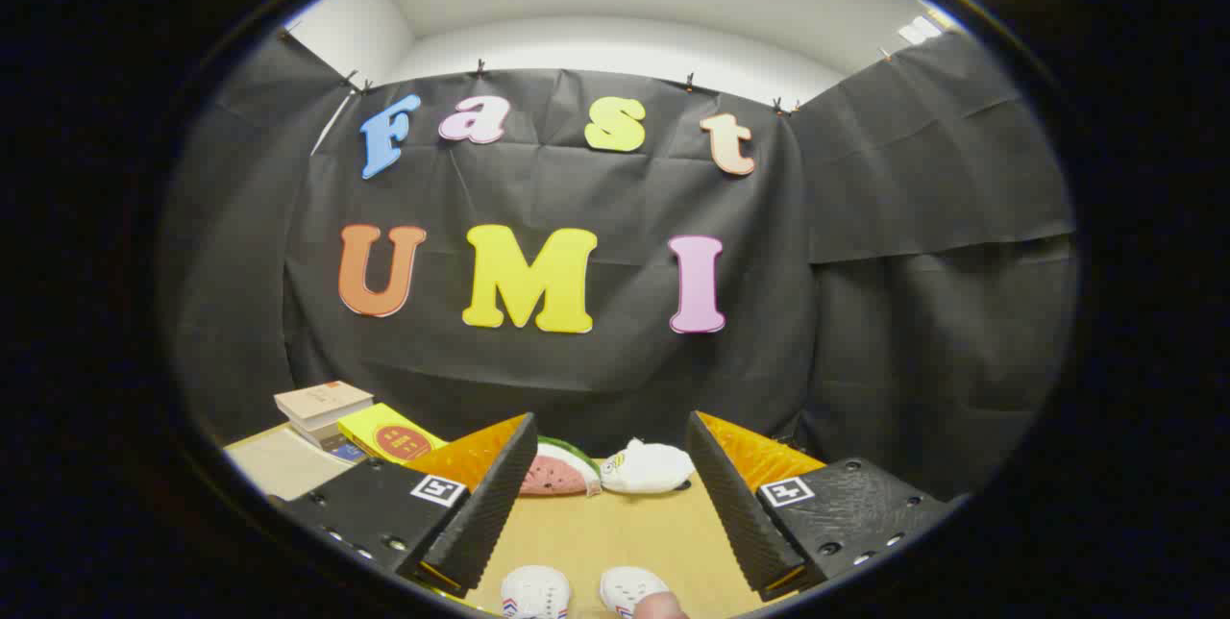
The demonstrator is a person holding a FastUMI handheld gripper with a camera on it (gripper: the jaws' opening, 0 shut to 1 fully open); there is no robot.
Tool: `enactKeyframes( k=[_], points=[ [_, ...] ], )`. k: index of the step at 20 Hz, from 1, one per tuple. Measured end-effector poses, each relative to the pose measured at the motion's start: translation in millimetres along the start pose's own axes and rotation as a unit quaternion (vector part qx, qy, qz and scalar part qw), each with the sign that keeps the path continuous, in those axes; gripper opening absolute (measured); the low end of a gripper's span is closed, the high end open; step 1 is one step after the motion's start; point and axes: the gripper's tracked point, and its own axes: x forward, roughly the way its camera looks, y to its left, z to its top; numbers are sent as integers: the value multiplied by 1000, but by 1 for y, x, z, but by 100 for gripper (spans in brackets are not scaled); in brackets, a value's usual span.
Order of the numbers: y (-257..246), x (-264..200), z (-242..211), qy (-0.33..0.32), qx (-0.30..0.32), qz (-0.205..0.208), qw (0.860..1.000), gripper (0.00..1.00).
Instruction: Open the storage box then place both shoes into the box .Put the left shoe in first, then the right shoe, with the right side of both shoes facing outward in a uniform manner.
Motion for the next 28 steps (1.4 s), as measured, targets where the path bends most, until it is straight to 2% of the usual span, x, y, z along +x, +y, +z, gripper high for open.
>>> enactKeyframes(
  k=[21, 28],
  points=[
    [32, -5, 10, 17, 9, 52, 998, 95],
    [67, -13, -9, 46, 18, 96, 994, 95]
  ],
)
